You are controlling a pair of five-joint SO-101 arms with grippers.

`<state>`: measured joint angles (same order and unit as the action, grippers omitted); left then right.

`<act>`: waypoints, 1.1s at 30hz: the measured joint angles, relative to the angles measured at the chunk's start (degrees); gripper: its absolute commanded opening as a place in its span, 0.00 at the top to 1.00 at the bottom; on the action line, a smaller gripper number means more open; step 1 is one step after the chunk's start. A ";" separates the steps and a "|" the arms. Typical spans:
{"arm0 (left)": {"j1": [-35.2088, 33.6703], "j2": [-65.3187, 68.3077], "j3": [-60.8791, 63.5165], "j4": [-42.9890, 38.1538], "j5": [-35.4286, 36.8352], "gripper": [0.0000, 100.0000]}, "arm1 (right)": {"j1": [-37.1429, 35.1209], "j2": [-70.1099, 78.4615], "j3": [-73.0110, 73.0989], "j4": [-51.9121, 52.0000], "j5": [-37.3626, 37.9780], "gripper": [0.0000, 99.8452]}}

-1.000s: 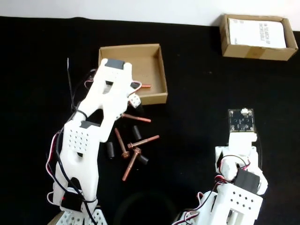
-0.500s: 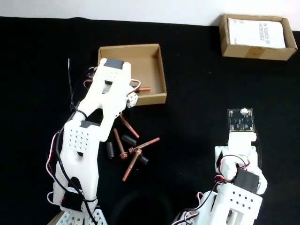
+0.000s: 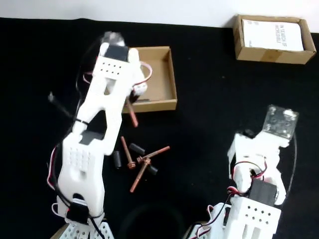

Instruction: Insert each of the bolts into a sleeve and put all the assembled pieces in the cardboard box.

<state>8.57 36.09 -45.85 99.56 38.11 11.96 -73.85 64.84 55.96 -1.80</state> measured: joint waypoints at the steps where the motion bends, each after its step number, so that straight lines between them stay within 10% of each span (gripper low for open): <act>1: 0.53 -2.37 -0.35 0.00 -1.76 0.99 | -1.23 0.00 -0.88 0.00 -2.46 0.99; 22: 11.25 -49.67 13.98 0.44 -24.26 0.99 | -42.73 -17.85 -0.35 2.90 -15.30 0.99; 33: 20.75 -72.00 46.51 -17.67 -24.35 0.99 | -45.27 -30.15 11.87 -3.60 -9.14 0.99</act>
<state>29.32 -35.91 0.66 81.89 13.76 -33.32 -104.00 76.70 52.35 -10.95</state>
